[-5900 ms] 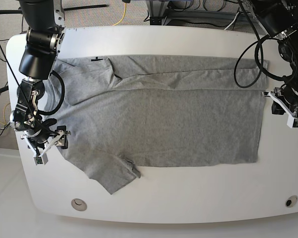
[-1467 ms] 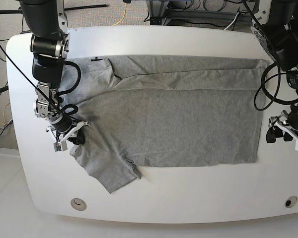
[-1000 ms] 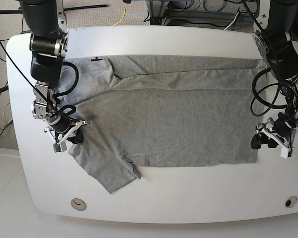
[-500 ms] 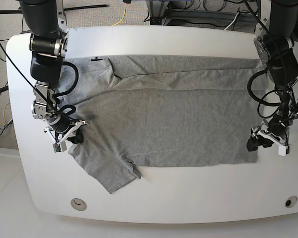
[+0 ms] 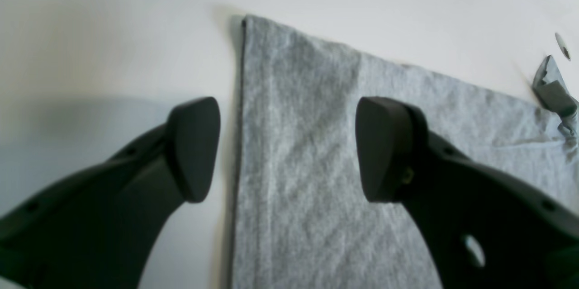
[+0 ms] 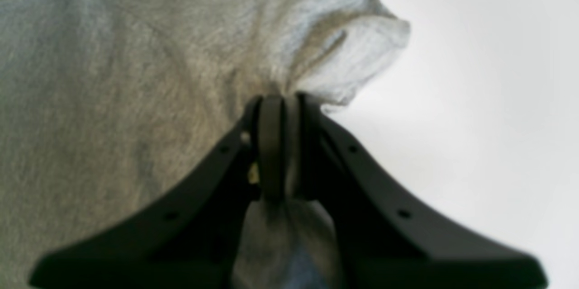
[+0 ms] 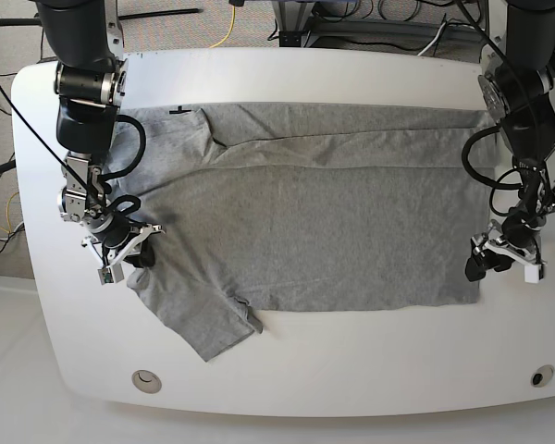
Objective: Fold the T-shirt properly
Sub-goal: 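Move the left gripper to the hem corner and pinch it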
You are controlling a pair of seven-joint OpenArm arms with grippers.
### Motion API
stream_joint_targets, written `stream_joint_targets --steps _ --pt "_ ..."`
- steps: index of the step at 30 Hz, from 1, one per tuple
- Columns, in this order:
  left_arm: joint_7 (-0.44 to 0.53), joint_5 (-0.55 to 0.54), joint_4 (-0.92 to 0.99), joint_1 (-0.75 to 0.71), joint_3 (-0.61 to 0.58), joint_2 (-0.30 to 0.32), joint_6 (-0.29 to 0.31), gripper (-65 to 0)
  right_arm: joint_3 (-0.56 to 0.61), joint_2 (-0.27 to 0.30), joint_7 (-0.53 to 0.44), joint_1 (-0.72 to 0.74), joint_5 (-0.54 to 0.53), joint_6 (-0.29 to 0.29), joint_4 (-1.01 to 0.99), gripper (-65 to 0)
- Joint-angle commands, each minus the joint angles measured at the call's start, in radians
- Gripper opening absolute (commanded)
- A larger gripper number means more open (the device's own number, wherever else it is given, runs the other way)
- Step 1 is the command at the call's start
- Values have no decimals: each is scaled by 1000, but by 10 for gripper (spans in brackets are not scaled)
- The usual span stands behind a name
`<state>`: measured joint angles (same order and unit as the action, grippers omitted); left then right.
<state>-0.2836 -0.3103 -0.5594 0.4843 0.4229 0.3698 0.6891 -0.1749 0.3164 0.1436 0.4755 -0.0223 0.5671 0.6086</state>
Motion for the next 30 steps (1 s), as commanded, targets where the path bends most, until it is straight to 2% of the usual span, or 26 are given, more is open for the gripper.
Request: stream_joint_targets --steps 1,8,16,30 --pt "28 -19 -15 30 -20 30 4 -205 4 16 83 1 51 -14 -2 -579" --pt "28 -19 -15 30 -48 31 -13 -205 4 14 83 1 51 -14 -2 -579" --pt "28 -19 -14 24 -48 31 -81 -205 4 14 83 1 51 -14 -2 -579" --pt "22 -17 -14 11 -52 27 -85 -205 4 13 83 -1 51 -14 -2 -579"
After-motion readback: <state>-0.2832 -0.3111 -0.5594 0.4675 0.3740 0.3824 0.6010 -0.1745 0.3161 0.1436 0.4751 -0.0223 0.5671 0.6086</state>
